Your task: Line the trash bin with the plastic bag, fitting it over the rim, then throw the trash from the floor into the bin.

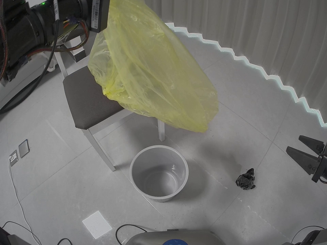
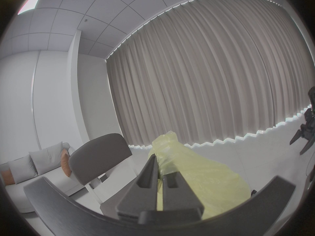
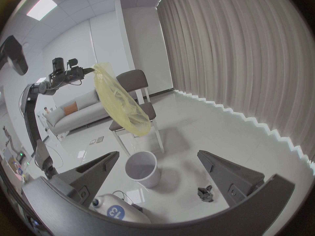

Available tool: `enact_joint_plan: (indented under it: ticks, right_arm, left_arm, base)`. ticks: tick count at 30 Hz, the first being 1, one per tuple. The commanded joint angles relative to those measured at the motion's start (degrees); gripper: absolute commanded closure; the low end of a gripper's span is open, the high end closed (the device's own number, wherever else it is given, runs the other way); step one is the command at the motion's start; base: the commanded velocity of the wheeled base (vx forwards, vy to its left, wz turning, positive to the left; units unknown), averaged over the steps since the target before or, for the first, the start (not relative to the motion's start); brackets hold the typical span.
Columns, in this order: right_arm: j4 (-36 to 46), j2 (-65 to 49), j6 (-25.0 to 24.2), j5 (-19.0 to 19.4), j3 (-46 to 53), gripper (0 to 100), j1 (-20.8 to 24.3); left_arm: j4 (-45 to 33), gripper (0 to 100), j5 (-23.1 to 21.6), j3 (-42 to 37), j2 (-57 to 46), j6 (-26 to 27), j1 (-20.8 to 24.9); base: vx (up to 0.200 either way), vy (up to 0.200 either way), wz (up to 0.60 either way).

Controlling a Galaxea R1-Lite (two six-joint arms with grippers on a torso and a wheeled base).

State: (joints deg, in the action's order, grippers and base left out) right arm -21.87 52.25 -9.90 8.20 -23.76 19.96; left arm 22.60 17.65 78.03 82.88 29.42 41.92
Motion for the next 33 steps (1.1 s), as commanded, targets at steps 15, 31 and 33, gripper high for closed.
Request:
enact_joint_plan:
  ticks: [15,31,33]
  right_arm:
    - [-19.8,22.9,-21.0,-9.0,1.3,0,13.2]
    - [-28.0,30.9,-30.3,-10.2,-0.2,0,13.2]
    - [-29.7,32.3,-31.0,-10.2,-0.1,0,12.9]
  left_arm:
    - [3.3,100,0.0,-0.2,-0.4,0.1,5.5]
    - [5.1,100,-0.2,-2.2,-1.2,1.6,7.2]
    - [5.1,100,-0.2,-2.3,-1.3,1.7,7.6]
  base:
    - [0.0,0.0,0.0]
    - [0.0,0.0,0.0]
    - [0.0,0.0,0.0]
